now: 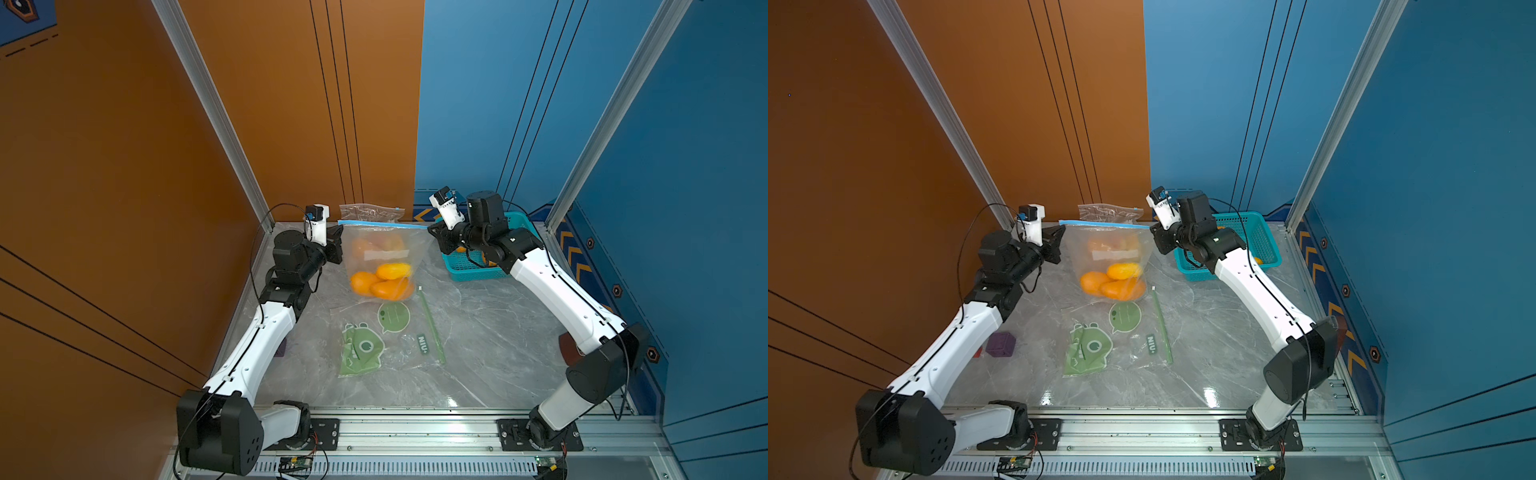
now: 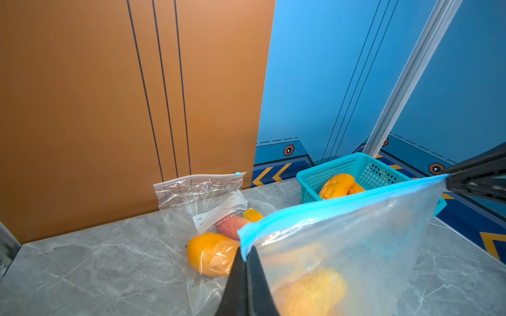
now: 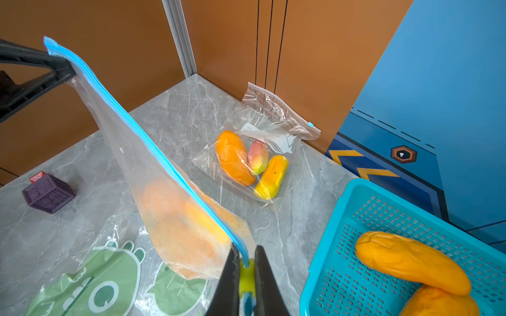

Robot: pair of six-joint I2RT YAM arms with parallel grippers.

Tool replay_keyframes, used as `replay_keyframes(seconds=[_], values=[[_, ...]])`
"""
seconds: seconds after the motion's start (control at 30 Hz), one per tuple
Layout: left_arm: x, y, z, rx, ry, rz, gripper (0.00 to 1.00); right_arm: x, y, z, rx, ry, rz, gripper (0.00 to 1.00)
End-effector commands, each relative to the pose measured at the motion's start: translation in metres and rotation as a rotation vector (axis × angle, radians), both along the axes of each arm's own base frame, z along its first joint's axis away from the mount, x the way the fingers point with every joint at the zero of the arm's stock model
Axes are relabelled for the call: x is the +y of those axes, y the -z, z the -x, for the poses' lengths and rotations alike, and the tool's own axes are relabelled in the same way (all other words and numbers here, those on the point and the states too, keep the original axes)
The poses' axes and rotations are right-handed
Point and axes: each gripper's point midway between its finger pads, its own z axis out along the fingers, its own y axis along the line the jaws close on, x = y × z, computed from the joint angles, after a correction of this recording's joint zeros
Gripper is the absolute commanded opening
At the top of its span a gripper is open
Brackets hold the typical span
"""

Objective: Place the mango in a zip-top bag and seal the zipper
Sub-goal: Place the zipper food storage bag at the center of the board.

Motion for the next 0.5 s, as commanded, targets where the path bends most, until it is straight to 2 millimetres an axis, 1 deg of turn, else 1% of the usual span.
replay_keyframes(seconds=[0.0, 0.1, 0.13, 0.17, 0.27, 0.3, 0.33, 0.4, 0.47], values=[[0.032, -0.002, -0.019, -0.024, -0.107, 0.021, 0.0, -0.001, -0.009, -0.033, -0.027, 0.107, -0.017, 0.03], [0.04, 0.015, -0.036, 0.008, -0.12, 0.034, 0.0, 0.009, 0.009, -0.059, -0.008, 0.139, -0.002, 0.02], [0.042, 0.011, -0.044, -0.001, -0.118, 0.044, 0.0, 0.012, 0.014, -0.068, -0.005, 0.149, 0.004, 0.01], [0.042, 0.013, -0.051, -0.003, -0.117, 0.047, 0.0, 0.013, 0.018, -0.076, -0.004, 0.163, 0.006, 0.01], [0.044, 0.022, -0.07, 0.017, -0.117, 0.048, 0.0, 0.02, 0.024, -0.096, -0.011, 0.185, 0.002, 0.02], [0.044, 0.024, -0.076, 0.021, -0.115, 0.047, 0.0, 0.022, 0.021, -0.1, -0.018, 0.187, -0.005, 0.03], [0.045, 0.025, -0.082, 0.024, -0.118, 0.05, 0.0, 0.027, 0.034, -0.108, -0.002, 0.187, 0.001, 0.07], [0.047, 0.03, -0.092, 0.034, -0.121, 0.062, 0.0, 0.031, 0.04, -0.116, 0.007, 0.192, 0.0, 0.22], [0.047, 0.033, -0.101, 0.042, -0.118, 0.074, 0.01, 0.032, 0.042, -0.122, 0.01, 0.203, -0.002, 0.33]])
